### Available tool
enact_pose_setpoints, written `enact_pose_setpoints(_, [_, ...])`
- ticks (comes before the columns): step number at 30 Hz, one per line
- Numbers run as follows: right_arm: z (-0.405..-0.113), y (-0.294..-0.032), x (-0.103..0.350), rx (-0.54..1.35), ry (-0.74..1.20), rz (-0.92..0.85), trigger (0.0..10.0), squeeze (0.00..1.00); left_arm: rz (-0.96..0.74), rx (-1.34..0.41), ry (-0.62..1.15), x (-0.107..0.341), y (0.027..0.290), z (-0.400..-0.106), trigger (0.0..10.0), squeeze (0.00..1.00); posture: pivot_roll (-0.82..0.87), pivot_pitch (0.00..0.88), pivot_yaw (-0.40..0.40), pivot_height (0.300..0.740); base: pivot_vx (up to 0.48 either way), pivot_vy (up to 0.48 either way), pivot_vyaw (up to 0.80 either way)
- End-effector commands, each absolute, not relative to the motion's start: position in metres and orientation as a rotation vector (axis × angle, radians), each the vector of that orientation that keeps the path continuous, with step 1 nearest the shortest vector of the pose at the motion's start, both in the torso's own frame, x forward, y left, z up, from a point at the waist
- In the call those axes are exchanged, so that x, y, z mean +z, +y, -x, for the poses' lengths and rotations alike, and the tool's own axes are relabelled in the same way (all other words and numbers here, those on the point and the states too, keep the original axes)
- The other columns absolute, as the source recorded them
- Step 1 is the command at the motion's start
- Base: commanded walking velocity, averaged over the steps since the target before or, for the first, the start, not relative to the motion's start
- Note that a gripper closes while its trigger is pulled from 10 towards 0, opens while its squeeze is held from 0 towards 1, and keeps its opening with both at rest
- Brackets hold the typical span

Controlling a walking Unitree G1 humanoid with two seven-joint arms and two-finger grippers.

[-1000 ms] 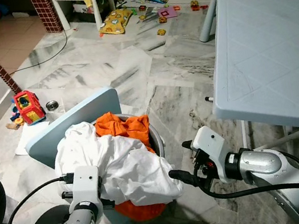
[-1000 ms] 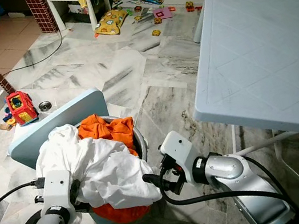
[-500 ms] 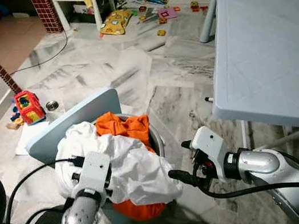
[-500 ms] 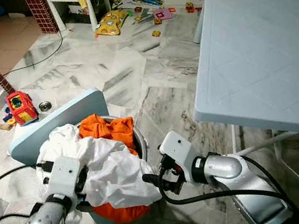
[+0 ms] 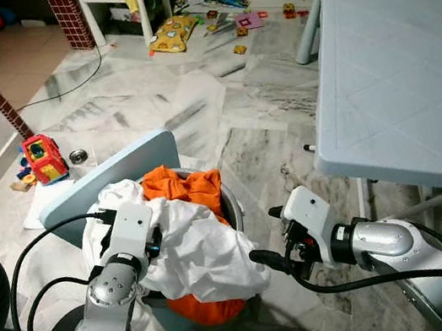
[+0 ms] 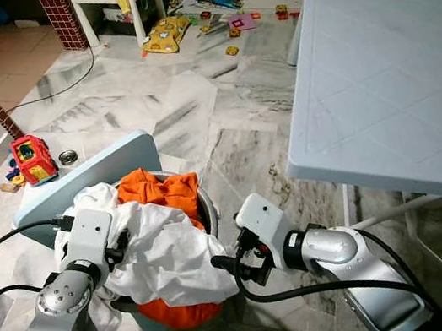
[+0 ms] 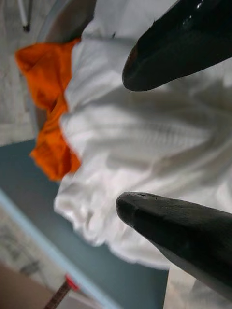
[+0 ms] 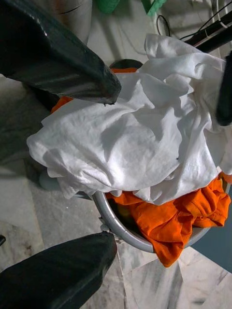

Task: Hang hanger

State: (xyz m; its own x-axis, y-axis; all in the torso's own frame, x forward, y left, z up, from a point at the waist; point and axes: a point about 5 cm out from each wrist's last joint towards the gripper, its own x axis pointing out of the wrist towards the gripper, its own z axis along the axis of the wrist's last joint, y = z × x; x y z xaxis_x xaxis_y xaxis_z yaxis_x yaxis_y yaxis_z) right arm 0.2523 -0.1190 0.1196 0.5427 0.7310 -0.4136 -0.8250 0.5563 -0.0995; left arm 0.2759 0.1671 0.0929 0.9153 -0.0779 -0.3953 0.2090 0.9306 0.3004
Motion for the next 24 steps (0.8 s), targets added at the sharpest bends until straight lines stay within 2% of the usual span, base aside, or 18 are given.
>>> enact_pose_setpoints(1, [-0.252,-0.118,0.119,0.951,0.347,0.309,10.0,0.00,-0.337,-0.179,0.421,0.087,0.165,-0.275,10.0,0.00,-0.09,0.120,-0.031,0.740,0.000,0.000,0.00])
enact_pose_setpoints(12, [-0.251,-0.114,0.119,0.954,0.344,0.302,10.0,0.00,-0.353,-0.263,0.445,0.083,0.154,-0.280,10.0,0.00,-0.09,0.131,-0.021,0.740,0.000,0.000,0.00])
enact_pose_setpoints(13, [-0.250,-0.114,0.118,0.953,0.347,0.297,10.0,0.00,-0.358,-0.271,0.459,0.079,0.156,-0.280,7.2,0.00,-0.09,0.132,-0.019,0.740,0.000,0.000,0.00])
enact_pose_setpoints(14, [-0.250,-0.114,0.118,0.952,0.349,0.294,10.0,0.00,-0.361,-0.273,0.462,0.078,0.158,-0.280,2.7,0.00,-0.09,0.133,-0.019,0.740,0.000,0.000,0.00])
enact_pose_setpoints(15, [-0.249,-0.115,0.118,0.958,0.359,0.289,10.0,0.00,-0.378,-0.281,0.471,0.076,0.160,-0.280,0.3,0.00,-0.09,0.132,-0.018,0.740,0.000,0.000,0.00])
enact_pose_setpoints(16, [-0.249,-0.116,0.118,0.966,0.361,0.287,10.0,0.00,-0.386,-0.281,0.475,0.076,0.161,-0.280,0.0,0.00,-0.09,0.132,-0.015,0.740,0.000,0.000,0.00])
enact_pose_setpoints(24, [-0.254,-0.126,0.122,0.960,0.359,0.294,10.0,0.00,-0.409,-0.288,0.495,0.072,0.166,-0.280,0.0,0.00,-0.09,0.131,-0.011,0.740,0.000,0.000,0.00])
